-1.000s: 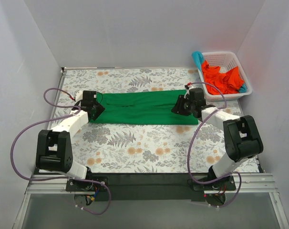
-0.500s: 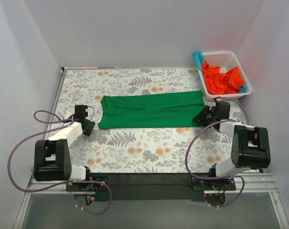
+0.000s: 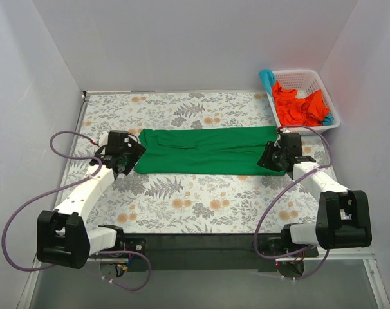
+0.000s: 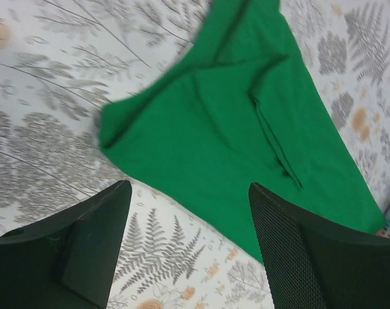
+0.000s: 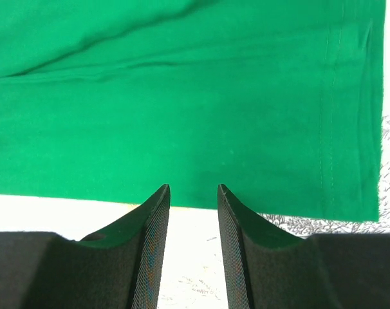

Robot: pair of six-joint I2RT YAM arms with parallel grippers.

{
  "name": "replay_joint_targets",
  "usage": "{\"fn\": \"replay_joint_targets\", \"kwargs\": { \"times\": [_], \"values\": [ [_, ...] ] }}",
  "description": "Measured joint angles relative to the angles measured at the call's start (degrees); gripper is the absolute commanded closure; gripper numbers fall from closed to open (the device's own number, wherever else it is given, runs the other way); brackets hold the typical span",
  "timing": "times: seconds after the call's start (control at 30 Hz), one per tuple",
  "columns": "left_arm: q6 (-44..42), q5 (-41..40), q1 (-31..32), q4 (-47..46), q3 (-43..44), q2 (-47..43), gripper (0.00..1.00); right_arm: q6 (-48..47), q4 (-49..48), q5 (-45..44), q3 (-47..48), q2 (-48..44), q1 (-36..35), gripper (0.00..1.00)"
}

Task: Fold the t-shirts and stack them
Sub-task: Fold the tshirt

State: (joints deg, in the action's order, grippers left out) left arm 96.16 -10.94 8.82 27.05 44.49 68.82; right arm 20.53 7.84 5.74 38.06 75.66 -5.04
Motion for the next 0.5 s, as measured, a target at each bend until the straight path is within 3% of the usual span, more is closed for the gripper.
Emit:
{"fn": "replay_joint_targets", "kwargs": {
  "times": [0.1, 0.37, 0.5],
  "values": [
    [0.5, 1.4, 3.1, -0.8, 1.2, 2.0, 0.28, -1.2, 1.3, -2.2, 1.7, 0.1, -1.3, 0.58],
    [2.6, 0.9, 5.7, -2.6, 0.9, 13.6, 0.68, -3.3, 3.8, -6.3, 3.8, 7.2, -2.2, 0.58],
    [3.2, -0.4, 6.0, -3.2, 0.9, 18.2, 0.74, -3.7, 4.6, -7.1, 3.7, 8.6, -2.2, 0.58]
  ]
}}
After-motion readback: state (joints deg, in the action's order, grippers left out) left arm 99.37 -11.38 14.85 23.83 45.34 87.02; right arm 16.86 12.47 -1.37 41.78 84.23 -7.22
